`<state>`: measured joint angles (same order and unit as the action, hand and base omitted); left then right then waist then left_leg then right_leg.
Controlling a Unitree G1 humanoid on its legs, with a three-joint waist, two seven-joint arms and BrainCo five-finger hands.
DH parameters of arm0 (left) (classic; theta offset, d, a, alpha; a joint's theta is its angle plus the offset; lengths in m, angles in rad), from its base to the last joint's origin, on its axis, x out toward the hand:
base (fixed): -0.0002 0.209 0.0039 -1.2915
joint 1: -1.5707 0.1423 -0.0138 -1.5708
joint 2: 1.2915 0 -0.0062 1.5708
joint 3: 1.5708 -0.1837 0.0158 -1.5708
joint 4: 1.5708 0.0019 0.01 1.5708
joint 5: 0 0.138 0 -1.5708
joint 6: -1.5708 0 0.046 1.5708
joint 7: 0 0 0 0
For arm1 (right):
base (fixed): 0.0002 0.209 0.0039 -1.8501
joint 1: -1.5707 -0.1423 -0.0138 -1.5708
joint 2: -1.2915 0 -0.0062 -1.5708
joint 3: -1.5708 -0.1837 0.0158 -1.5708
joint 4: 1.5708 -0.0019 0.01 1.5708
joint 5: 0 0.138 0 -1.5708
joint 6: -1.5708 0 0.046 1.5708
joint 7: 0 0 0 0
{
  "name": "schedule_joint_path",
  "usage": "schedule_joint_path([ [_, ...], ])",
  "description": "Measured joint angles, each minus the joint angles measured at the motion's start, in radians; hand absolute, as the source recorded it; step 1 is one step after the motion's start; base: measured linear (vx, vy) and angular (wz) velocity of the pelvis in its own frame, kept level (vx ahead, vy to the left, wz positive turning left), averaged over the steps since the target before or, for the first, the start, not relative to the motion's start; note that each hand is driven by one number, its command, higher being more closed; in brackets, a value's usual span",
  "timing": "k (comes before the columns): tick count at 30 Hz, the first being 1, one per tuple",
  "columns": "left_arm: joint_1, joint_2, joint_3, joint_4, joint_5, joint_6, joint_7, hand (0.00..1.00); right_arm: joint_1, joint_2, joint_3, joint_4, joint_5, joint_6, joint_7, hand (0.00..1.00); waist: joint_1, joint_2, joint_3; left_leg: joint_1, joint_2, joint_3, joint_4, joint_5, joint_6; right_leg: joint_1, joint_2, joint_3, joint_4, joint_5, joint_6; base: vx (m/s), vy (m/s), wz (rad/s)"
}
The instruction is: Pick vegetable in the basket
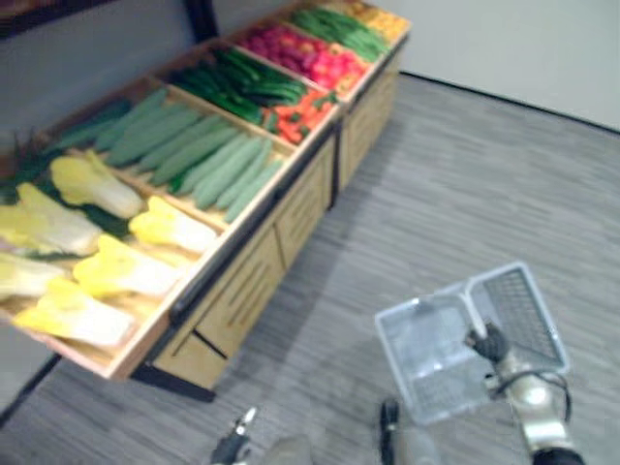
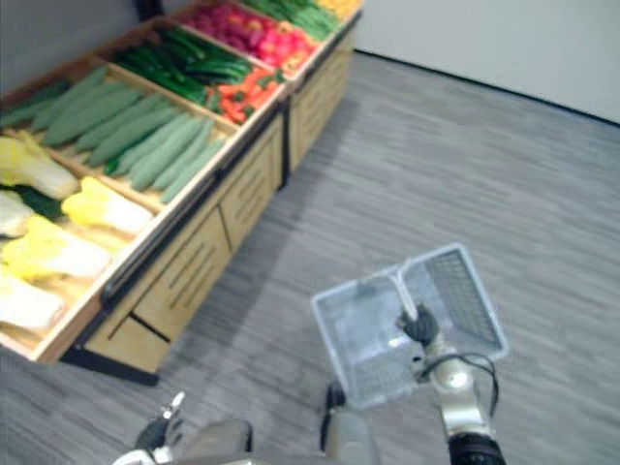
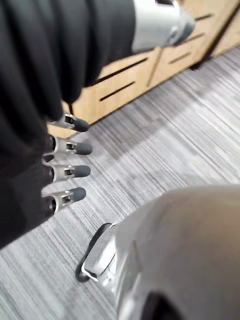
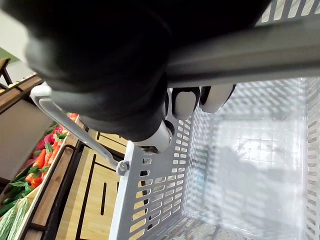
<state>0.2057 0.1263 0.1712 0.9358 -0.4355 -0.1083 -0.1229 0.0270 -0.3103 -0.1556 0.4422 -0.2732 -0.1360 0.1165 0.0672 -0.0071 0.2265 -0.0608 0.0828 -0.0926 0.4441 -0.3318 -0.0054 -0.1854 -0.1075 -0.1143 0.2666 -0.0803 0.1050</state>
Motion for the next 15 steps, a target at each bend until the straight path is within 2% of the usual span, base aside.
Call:
schedule_joint_path([
  [1,-0.002,-0.012,0.004,-0.001,-0.031,-0.002,-0.001,0.0,0.013,-0.009,-0.016,-0.004,0.0,0.005,0.001,1.0,-0.012,0.032,0.007,-0.056,0.042,0.066,0.119,0.026,-0.008,0.036,0.003,-0.052,-0.003,-0.015,-0.021,0.38,-0.25,1.57],
  [2,-0.003,-0.026,0.026,-0.018,-0.054,-0.003,-0.002,0.0,0.037,-0.008,-0.041,-0.001,0.0,0.04,0.003,1.0,-0.02,0.048,0.021,-0.104,0.091,0.195,0.233,0.051,-0.012,0.139,-0.003,-0.135,-0.048,-0.036,-0.044,0.36,-0.257,1.79],
  [3,0.006,-0.028,0.034,-0.04,-0.072,-0.004,-0.002,0.0,0.055,-0.006,-0.047,-0.001,0.0,0.045,0.003,1.0,-0.019,0.039,0.023,-0.104,0.097,0.278,0.23,0.049,-0.014,0.197,-0.022,-0.19,-0.067,-0.045,-0.058,0.35,-0.256,1.6],
  [4,0.02,-0.027,0.034,-0.056,-0.074,-0.006,-0.002,0.0,0.069,-0.005,-0.059,-0.002,0.002,0.043,0.003,1.0,-0.021,0.03,0.021,-0.103,0.098,0.341,0.212,0.049,-0.014,0.229,-0.037,-0.23,-0.072,-0.047,-0.055,0.27,-0.179,1.54],
  [5,0.028,-0.029,0.033,-0.09,-0.087,-0.014,-0.005,0.0,0.096,-0.003,-0.096,-0.001,0.004,0.036,-0.001,1.0,-0.031,0.018,0.016,-0.095,0.097,0.476,0.146,0.061,-0.018,0.287,-0.057,-0.312,-0.086,-0.068,-0.066,0.32,-0.195,1.83],
  [6,0.031,-0.039,0.034,-0.129,-0.111,-0.018,-0.009,0.0,0.114,-0.004,-0.143,0.004,0.007,0.034,-0.006,1.0,-0.038,0.018,0.015,-0.09,0.096,0.619,0.069,0.1,-0.01,0.339,-0.061,-0.39,-0.095,-0.083,-0.074,0.33,-0.175,1.82],
  [7,0.031,-0.046,0.035,-0.149,-0.112,-0.021,-0.009,0.0,0.119,-0.004,-0.164,0.009,0.007,0.033,-0.012,1.0,-0.039,0.018,0.015,-0.086,0.096,0.694,0.032,0.131,0.004,0.354,-0.061,-0.421,-0.095,-0.093,-0.068,0.33,-0.113,1.49],
  [8,0.031,-0.052,0.035,-0.173,-0.112,-0.023,-0.01,0.0,0.126,-0.005,-0.189,0.017,0.007,0.03,-0.029,1.0,-0.041,0.018,0.015,-0.081,0.097,0.795,-0.019,0.199,0.034,0.37,-0.058,-0.465,-0.086,-0.113,-0.062,0.32,-0.054,1.42],
  [9,0.032,-0.058,0.037,-0.197,-0.113,-0.024,-0.004,0.0,0.13,-0.005,-0.214,0.05,0.009,0.026,-0.052,1.0,-0.041,0.016,0.01,-0.06,0.083,0.882,-0.08,0.223,0.108,0.388,-0.052,-0.511,-0.065,-0.147,-0.047,0.36,-0.021,1.36],
  [10,0.03,-0.059,0.037,-0.202,-0.114,-0.024,0.005,0.0,0.128,-0.005,-0.216,0.063,0.009,0.025,-0.058,1.0,-0.04,0.016,0.004,-0.054,0.063,0.876,-0.111,0.215,0.12,0.392,-0.056,-0.517,-0.055,-0.159,-0.048,0.32,0.023,1.2],
  [12,0.035,-0.059,0.063,-0.244,-0.153,-0.039,0.041,0.0,0.086,-0.004,-0.214,0.09,0.017,0.017,-0.07,1.0,-0.035,-0.016,0.0,-0.04,-0.001,0.833,-0.203,0.176,0.165,0.382,-0.073,-0.514,-0.003,-0.2,-0.026,0.23,0.047,0.73],
  [13,0.032,-0.058,0.079,-0.253,-0.161,-0.04,0.05,0.0,0.069,-0.004,-0.212,0.096,0.025,0.014,-0.07,1.0,-0.036,-0.022,0.0,-0.038,-0.01,0.819,-0.214,0.167,0.166,0.377,-0.085,-0.514,0.031,-0.208,-0.012,0.21,0.045,0.65],
  [15,0.025,-0.054,0.113,-0.293,-0.193,-0.044,0.082,0.0,0.038,-0.021,-0.188,0.127,0.039,0.015,-0.068,1.0,-0.038,-0.031,-0.001,-0.012,-0.033,0.783,-0.227,0.152,0.157,0.301,-0.157,-0.472,0.285,-0.206,0.0,0.23,0.044,0.57],
])
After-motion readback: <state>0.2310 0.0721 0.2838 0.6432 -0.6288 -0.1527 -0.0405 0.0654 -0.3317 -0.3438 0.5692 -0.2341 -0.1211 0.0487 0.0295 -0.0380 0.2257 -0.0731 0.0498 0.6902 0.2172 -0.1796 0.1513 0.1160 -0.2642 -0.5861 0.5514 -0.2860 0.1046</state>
